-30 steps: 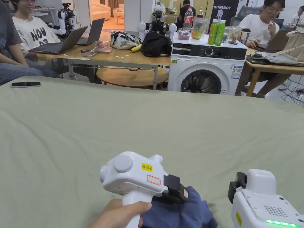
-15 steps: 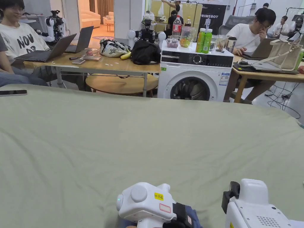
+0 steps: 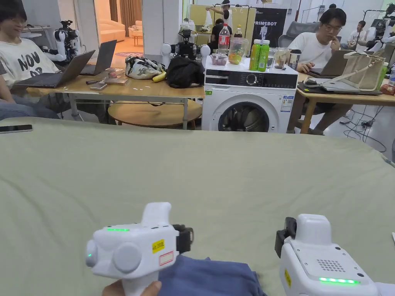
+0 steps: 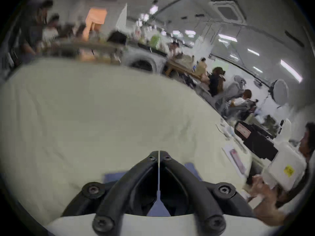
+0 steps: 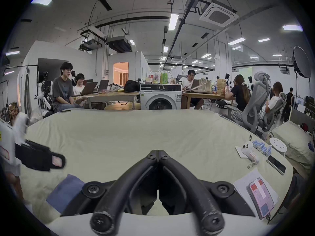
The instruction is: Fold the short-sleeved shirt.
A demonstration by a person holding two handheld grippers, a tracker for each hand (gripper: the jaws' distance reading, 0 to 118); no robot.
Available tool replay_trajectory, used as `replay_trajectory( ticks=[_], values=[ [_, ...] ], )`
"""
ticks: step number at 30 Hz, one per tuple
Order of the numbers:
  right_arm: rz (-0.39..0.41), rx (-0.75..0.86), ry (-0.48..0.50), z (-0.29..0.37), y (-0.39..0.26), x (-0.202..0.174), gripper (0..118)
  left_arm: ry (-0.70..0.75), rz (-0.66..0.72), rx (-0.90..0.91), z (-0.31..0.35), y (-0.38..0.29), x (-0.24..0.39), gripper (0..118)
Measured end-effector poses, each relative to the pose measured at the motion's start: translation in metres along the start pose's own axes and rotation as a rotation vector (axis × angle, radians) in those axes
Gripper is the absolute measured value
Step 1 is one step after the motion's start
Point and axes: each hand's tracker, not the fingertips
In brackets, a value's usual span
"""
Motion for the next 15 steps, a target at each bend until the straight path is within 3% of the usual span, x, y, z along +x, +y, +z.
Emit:
replay_trajectory(
  ticks=[9, 15],
  values=[
    [-0.018, 0.090, 0.019, -0.001, 0.018, -0.025, 0, 0.392, -0.251, 0.422, 0.055, -0.026, -0.001, 0],
    [-0.007, 0.136, 0.030, 0.003, 0.032, -0.036, 0, 0.392, -0.169, 0.469, 0.068, -0.016, -0.016, 0]
  ],
)
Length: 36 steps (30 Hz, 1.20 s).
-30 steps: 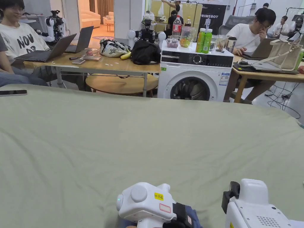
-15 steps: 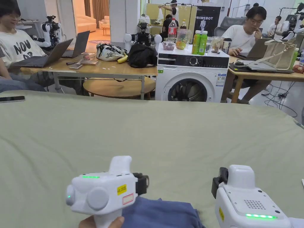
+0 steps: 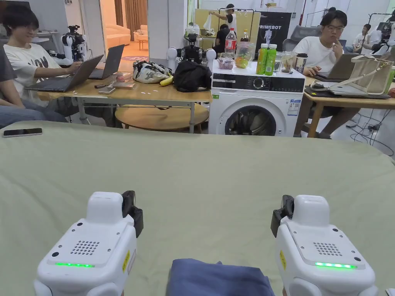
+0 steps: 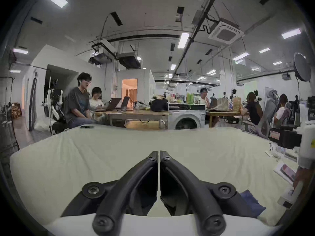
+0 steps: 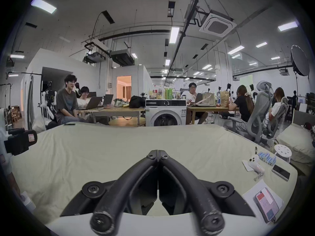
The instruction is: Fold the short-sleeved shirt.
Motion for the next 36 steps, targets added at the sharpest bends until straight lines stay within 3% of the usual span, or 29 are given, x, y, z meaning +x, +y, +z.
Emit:
replay_trajectory(
  ticks=[8, 12, 17, 22, 25, 27, 30, 31, 36],
  values=[
    [0.057, -0.094, 0.048, 0.016, -0.015, -0.001, 0, 0.025, 0.076, -0.068, -0.003, -0.010, -0.023, 0],
    [0.096, -0.243, 0.114, 0.023, -0.044, -0.005, 0, 0.018, 0.096, -0.111, -0.002, -0.015, -0.031, 0],
    [0.071, -0.444, 0.151, 0.013, -0.088, -0.011, 0, -0.020, 0.111, -0.216, -0.004, -0.019, -0.038, 0],
    [0.048, -0.698, 0.148, -0.018, -0.124, -0.012, 0, -0.151, 0.240, -0.371, -0.009, -0.022, -0.055, 0],
    [0.038, -0.643, 0.161, -0.014, -0.115, -0.010, 0, -0.263, 0.354, -0.497, -0.020, -0.026, -0.072, 0],
    [0.047, -0.653, 0.169, -0.016, -0.114, -0.009, 0, -0.356, 0.417, -0.599, -0.031, -0.032, -0.082, 9],
    [0.037, -0.657, 0.180, -0.017, -0.115, -0.006, 0, -0.483, 0.501, -0.749, -0.051, -0.044, -0.092, 59],
    [0.034, -0.657, 0.182, -0.016, -0.115, -0.006, 0, -0.497, 0.522, -0.793, -0.057, -0.049, -0.094, 66],
    [0.039, -0.652, 0.181, -0.015, -0.114, -0.007, 0, -0.599, 0.664, -0.919, -0.084, -0.076, -0.106, 69]
  ],
)
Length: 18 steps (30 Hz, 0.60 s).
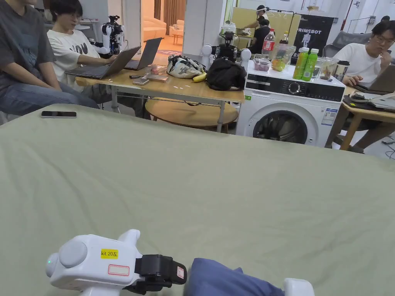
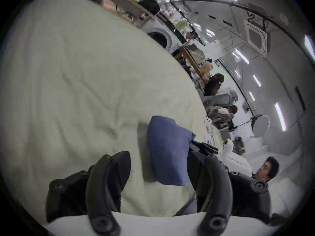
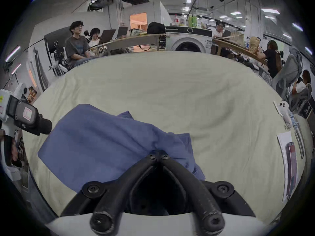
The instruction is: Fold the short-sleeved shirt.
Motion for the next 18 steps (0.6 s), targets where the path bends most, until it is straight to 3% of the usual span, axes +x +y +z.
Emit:
replay_trajectory(
  ticks=[9, 18],
  values=[
    [-0.004, 0.002, 0.006, 0.001, -0.001, 0.001, 0, -0.114, 0.082, -0.163, -0.058, 0.011, -0.021, 69],
    [-0.012, 0.011, 0.002, 0.000, -0.002, 0.001, 0, -0.282, 0.142, -0.159, -0.094, 0.015, -0.037, 76]
  ],
)
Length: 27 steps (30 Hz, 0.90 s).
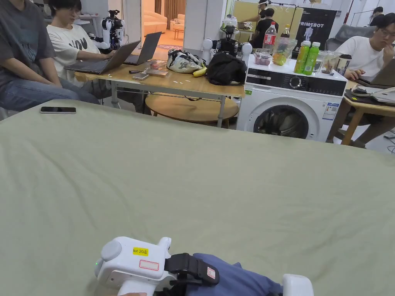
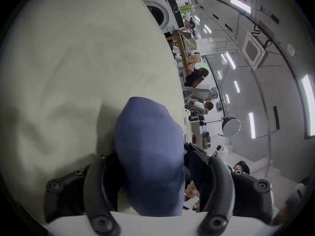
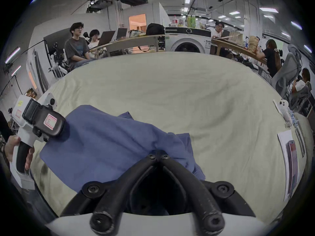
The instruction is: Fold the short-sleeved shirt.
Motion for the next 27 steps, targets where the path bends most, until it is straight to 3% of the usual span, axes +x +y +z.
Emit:
replay_trajectory(
  ticks=[5, 6, 8, 12, 21, 27],
  values=[
    [-0.006, 0.004, -0.001, -0.001, -0.001, 0.000, 0, -0.055, 0.047, 0.015, 0.001, 0.002, -0.013, 76],
    [-0.003, 0.005, -0.005, -0.001, -0.001, -0.001, 0, -0.051, 0.053, 0.027, 0.001, -0.001, -0.014, 68],
    [0.004, 0.008, -0.012, -0.001, -0.002, -0.003, 0, 0.057, 0.035, 0.035, -0.002, -0.004, -0.011, 40],
    [0.012, 0.021, -0.014, 0.001, -0.004, -0.004, 0, 0.017, 0.030, 0.037, 0.001, -0.007, -0.013, 27],
    [0.038, 0.112, -0.018, 0.015, -0.003, -0.004, 0, -0.010, 0.030, 0.061, 0.011, -0.012, 0.001, 24],
    [0.090, 0.348, -0.062, 0.041, 0.024, -0.010, 0, -0.013, 0.009, 0.080, 0.030, -0.014, 0.025, 24]
  ],
)
